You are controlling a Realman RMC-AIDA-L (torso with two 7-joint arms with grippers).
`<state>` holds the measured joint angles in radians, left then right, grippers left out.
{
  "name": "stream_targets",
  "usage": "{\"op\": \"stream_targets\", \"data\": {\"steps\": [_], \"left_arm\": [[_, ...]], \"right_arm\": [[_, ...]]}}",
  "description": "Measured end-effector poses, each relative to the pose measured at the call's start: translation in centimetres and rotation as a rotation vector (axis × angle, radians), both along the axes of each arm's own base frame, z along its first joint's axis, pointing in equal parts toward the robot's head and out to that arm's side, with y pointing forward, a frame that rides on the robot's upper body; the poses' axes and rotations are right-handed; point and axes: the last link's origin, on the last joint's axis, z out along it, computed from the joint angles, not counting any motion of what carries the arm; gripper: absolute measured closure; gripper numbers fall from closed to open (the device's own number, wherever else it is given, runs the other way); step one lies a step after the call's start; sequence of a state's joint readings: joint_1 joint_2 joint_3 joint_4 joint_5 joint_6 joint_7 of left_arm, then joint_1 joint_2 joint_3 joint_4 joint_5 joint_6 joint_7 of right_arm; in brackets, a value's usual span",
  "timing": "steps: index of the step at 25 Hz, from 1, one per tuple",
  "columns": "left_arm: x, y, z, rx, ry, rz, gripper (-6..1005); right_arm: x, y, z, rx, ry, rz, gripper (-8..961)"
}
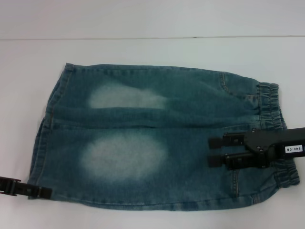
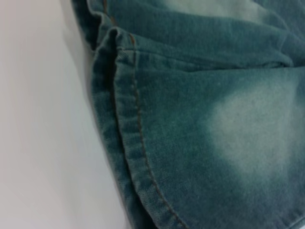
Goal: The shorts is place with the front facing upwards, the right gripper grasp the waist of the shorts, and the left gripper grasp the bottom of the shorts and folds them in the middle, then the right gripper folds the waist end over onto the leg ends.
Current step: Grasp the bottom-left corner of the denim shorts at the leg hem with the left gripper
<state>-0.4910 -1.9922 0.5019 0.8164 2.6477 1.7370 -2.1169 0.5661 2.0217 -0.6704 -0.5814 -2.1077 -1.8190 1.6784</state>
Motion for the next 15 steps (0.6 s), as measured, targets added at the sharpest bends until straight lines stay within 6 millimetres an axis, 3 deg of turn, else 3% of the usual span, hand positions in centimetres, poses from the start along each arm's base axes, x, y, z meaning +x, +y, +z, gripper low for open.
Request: {"op": "stream_targets", "data": {"steps": [8,15], "left_arm": [[0.29,0.2,-0.07,-0.001,-0.003,-0.021,206],[0.25,0.14,-0.28,0.0,0.002,-0.044,470]], "right_arm": [[0.09,-0.07,0.02,0.002,0.001,-0.002,150],[0.12,-0.09,0.05,0.004,0.003,-0.004,150]]}}
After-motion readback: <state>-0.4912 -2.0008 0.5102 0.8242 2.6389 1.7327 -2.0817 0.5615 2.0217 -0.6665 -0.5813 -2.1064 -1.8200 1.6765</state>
